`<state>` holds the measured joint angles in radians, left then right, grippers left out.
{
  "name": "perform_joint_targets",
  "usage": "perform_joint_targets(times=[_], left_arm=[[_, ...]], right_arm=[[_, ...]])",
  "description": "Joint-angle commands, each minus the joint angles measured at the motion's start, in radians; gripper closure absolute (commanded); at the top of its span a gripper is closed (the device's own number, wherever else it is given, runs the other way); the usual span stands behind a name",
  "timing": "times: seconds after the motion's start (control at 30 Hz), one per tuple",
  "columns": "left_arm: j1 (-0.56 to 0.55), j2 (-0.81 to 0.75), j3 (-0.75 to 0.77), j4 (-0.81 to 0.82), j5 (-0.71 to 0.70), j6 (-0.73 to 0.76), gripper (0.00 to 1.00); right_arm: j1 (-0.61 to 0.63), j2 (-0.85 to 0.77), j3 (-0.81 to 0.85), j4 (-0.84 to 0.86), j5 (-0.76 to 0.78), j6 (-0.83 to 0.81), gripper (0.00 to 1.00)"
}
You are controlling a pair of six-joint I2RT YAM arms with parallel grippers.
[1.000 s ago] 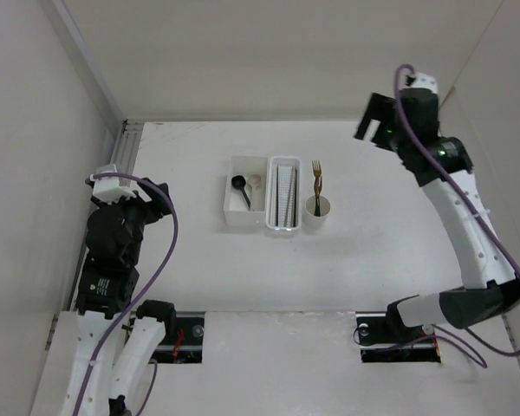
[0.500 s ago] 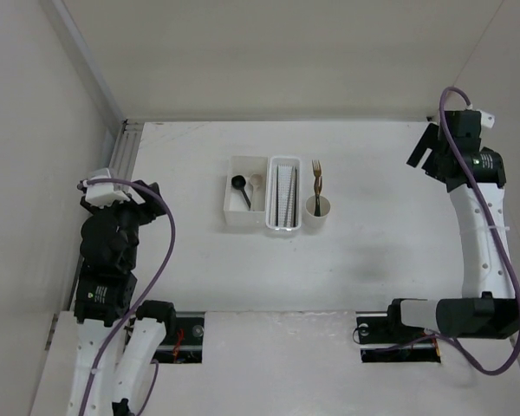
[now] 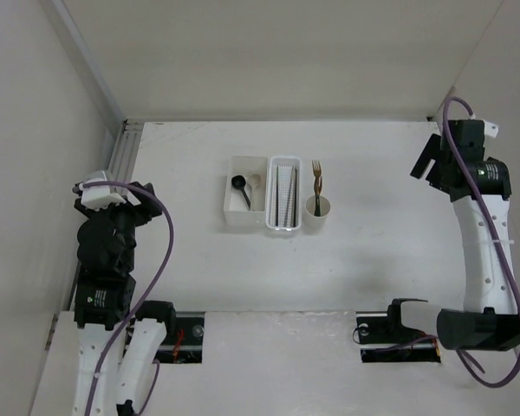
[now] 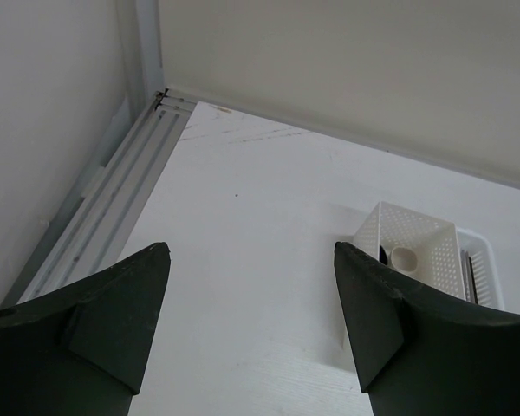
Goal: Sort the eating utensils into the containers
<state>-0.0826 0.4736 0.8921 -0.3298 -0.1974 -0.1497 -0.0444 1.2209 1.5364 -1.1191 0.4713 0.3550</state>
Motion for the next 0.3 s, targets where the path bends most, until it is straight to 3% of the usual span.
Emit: perform_joint_targets(times=[0.0,0.27], left_arm=[[0.012,-0.007,0.005,0.051,-0.002,0.025,0.26],[0.012,-0.007,0.005,0.051,0.016,0.025,0.26]], right_arm=[[0.005,-0.046,-0.007,0.018,-0.006,-0.022,0.0],[0.005,-0.103,-0.07,0.082,-0.04,-0.04,0.0]])
